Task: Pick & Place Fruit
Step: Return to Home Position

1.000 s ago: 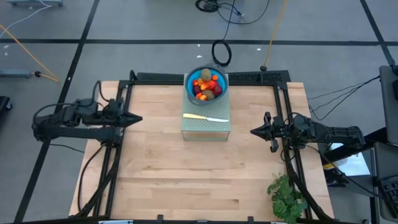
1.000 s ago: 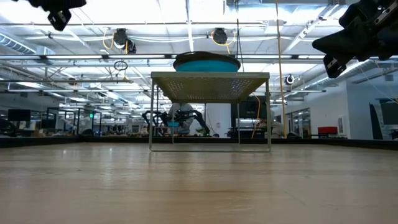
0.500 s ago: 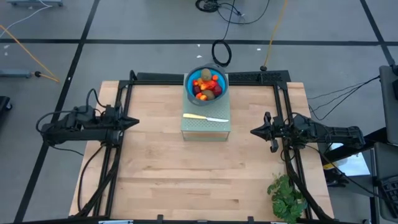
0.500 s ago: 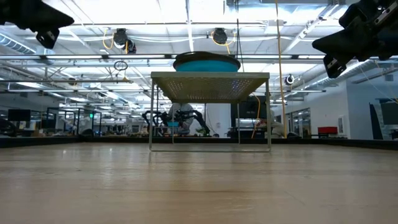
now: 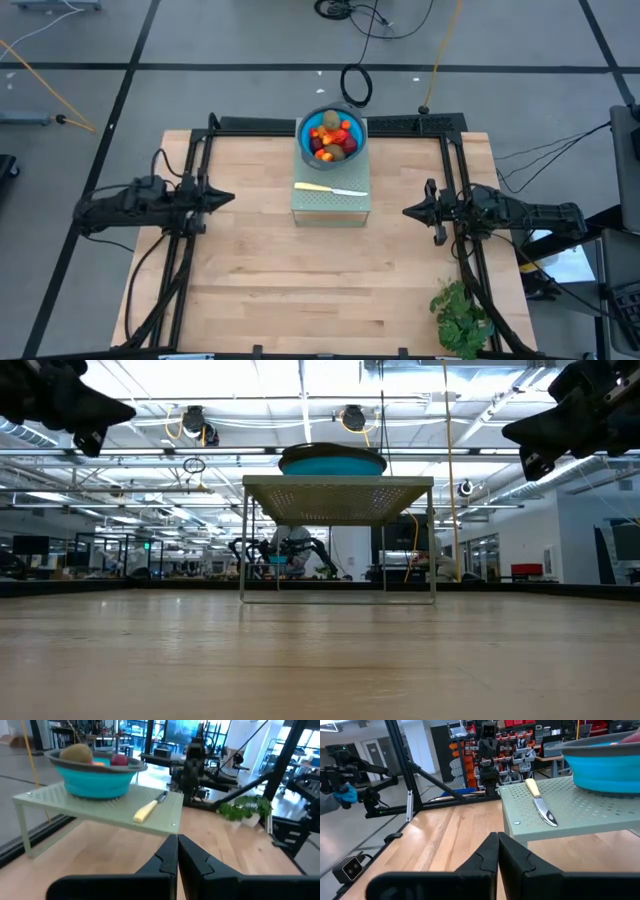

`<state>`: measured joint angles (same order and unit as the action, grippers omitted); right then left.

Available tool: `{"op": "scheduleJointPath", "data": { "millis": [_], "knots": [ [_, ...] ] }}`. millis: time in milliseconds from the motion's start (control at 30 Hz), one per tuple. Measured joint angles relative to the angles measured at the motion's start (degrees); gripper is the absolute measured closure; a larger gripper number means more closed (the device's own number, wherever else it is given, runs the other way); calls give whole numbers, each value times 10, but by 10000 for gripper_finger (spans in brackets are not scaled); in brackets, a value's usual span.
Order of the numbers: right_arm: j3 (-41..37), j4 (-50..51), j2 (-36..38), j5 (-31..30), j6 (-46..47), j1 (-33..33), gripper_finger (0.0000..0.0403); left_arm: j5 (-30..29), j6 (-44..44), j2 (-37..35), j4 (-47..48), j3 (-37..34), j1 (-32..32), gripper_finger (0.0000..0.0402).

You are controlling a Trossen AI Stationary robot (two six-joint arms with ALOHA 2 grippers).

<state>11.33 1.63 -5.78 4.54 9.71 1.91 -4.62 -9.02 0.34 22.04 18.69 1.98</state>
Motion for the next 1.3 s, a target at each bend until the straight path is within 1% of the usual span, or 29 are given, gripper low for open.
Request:
{"op": "scheduleJointPath", "data": {
  "millis": [333,567,800,1033,1167,1267,1300],
  "knots": [
    [0,0,0,0,-3,0,400,0,0,0,-98,-87,0,392],
    [0,2,0,1,-8,0,399,5,0,0,-115,-126,0,392],
    [0,4,-1,18,-21,0,399,5,-2,0,-118,-141,0,392],
    [-1,3,-1,19,-51,0,399,0,14,0,-119,-141,0,392],
    [-35,-44,-1,19,-75,0,399,-5,14,0,-119,-141,0,392],
    [-82,-112,-2,20,-63,0,401,-7,11,0,-119,-141,0,392],
    [-97,-153,-2,19,-58,0,401,-9,8,0,-119,-141,0,392]
  ]
}}
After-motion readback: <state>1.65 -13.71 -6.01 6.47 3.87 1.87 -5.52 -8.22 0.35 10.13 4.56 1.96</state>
